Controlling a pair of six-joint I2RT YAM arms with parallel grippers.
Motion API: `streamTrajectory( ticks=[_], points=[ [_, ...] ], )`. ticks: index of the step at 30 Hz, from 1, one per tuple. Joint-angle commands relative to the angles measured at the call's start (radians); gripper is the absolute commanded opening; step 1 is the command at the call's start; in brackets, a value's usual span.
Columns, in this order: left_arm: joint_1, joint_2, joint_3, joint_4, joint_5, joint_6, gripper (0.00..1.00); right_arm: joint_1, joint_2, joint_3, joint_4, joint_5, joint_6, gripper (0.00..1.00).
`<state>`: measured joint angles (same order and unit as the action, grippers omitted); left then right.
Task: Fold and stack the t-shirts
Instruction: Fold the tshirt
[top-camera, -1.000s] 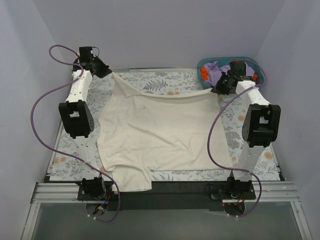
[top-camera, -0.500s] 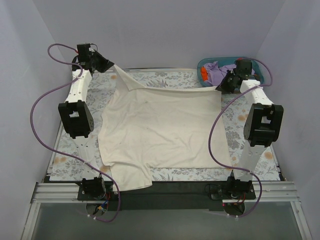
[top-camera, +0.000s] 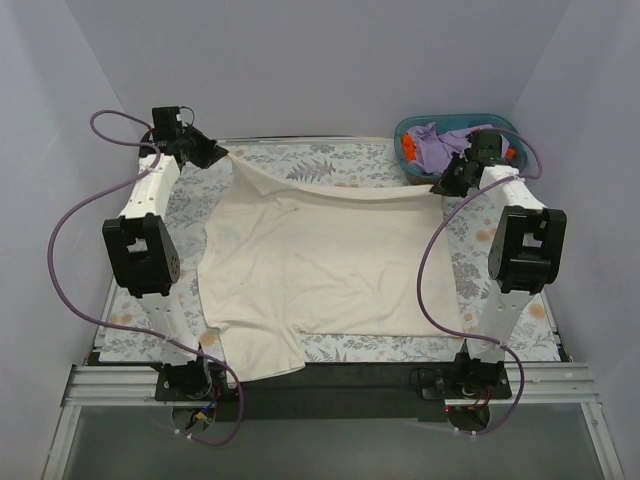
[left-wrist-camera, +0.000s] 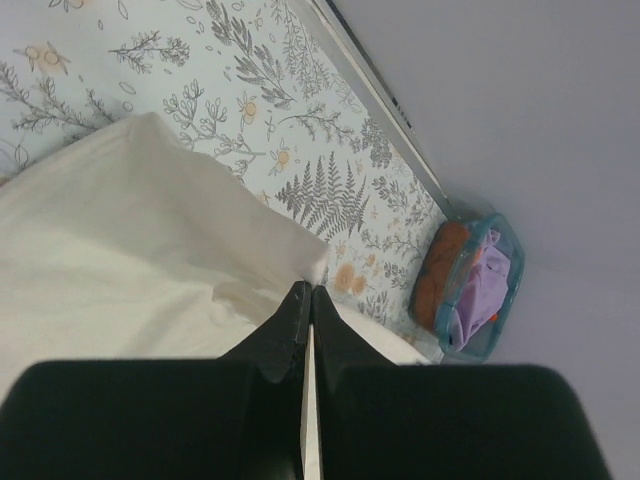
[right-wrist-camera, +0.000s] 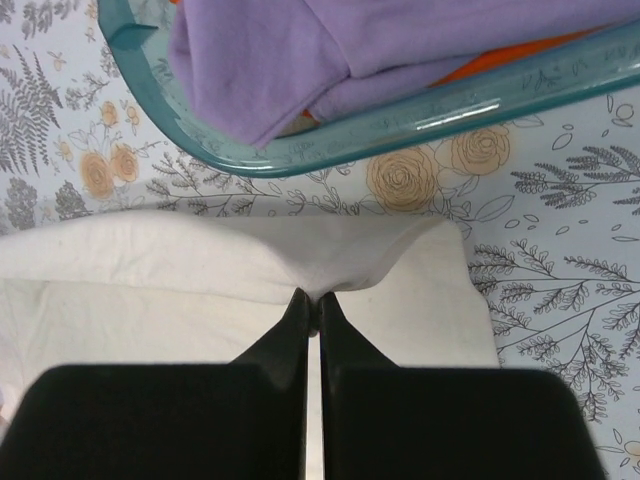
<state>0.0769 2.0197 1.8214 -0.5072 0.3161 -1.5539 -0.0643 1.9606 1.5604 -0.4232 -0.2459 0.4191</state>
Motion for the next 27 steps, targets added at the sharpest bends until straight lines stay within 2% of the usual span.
streamTrajectory(
  ticks=[1,8,17,27],
  points=[
    [0.009,-0.171,-0.057,-0.001,-0.040,-0.049,0.00,-0.005,-0.069,-0.020,0.006,-0.010,-0.020,0.01],
    [0.009,-0.357,-0.240,-0.025,-0.043,-0.118,0.00,-0.005,-0.121,-0.040,-0.029,0.016,-0.048,0.01],
    [0.009,-0.608,-0.559,-0.033,-0.037,-0.202,0.00,-0.008,-0.198,-0.132,-0.040,0.066,-0.056,0.01],
    [-0.020,-0.797,-0.809,-0.057,0.064,-0.330,0.00,-0.020,-0.232,-0.189,-0.042,0.120,-0.034,0.01]
  ],
)
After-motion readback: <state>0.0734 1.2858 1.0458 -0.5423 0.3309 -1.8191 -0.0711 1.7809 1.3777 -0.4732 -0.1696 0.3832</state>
